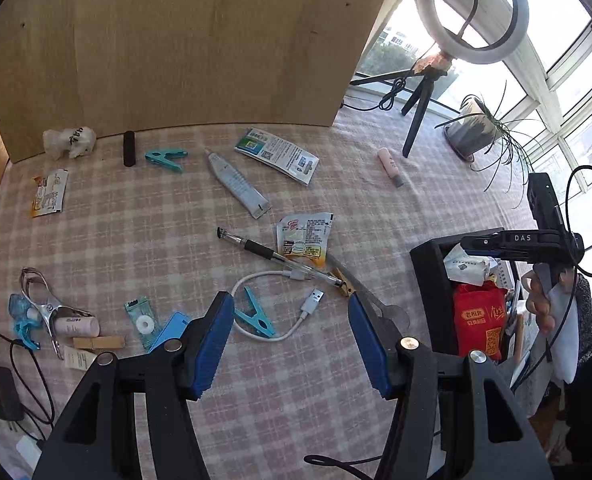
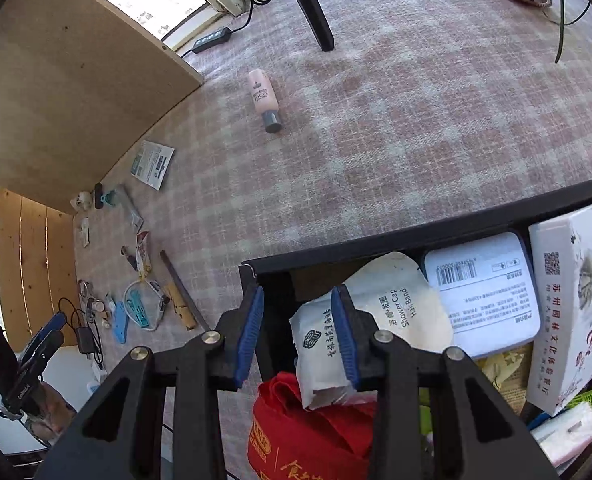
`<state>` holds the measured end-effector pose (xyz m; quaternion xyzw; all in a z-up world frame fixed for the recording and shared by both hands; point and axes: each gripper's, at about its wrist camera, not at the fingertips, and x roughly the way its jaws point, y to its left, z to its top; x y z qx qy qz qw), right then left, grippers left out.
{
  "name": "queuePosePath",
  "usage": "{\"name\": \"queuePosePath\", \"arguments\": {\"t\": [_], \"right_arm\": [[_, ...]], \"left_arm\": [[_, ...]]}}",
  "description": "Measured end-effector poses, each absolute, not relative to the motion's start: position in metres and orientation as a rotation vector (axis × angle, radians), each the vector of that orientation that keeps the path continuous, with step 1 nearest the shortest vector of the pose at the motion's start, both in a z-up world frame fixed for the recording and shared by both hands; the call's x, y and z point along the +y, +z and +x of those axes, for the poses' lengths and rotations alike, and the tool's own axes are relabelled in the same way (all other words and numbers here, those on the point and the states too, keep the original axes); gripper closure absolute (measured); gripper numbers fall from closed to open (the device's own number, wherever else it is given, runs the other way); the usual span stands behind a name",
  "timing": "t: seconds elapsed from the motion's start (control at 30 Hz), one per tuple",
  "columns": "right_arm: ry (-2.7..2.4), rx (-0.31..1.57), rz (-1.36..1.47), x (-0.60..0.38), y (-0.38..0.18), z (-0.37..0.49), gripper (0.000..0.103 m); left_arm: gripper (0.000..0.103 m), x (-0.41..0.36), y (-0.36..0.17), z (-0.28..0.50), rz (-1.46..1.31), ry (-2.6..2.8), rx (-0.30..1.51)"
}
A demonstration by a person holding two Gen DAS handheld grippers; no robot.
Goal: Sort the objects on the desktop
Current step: 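Open the left tool and move both tools back over the table items, then grasp the blue phone stand with the left tool while the right tool grasps the teal clothespin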
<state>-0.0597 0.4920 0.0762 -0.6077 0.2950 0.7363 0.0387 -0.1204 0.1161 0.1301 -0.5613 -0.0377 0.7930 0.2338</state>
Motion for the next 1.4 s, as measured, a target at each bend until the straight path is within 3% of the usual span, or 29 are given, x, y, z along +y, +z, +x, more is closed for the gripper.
{"name": "queuePosePath", "arguments": {"t": [0.23,0.57,1.0,1.4], "right_arm": [[2.500,0.816,-1.792,0.439,0.139,-0.047,0.067],[2.640,0.729,-1.987,0.322,0.118,-0.050,0.066],[2.588,0.642,-2.230,0.240,0.067,-0.101,0.064],[2.442,0.723,-2.297,0.225,0.024,-0.147,0.064]], "left_arm": [[0.046,0.082,0.106,-0.115,-1.632,2.232,-0.145],[0.048,0.045,0.081,-0.100,-1.701,2.265,-0.229],[0.048,0.037,0.039,-0.095,-1.789,2.232,-0.067],[0.046,0.066,0.024,-0.107,-1.786,2.215,0.204]]}}
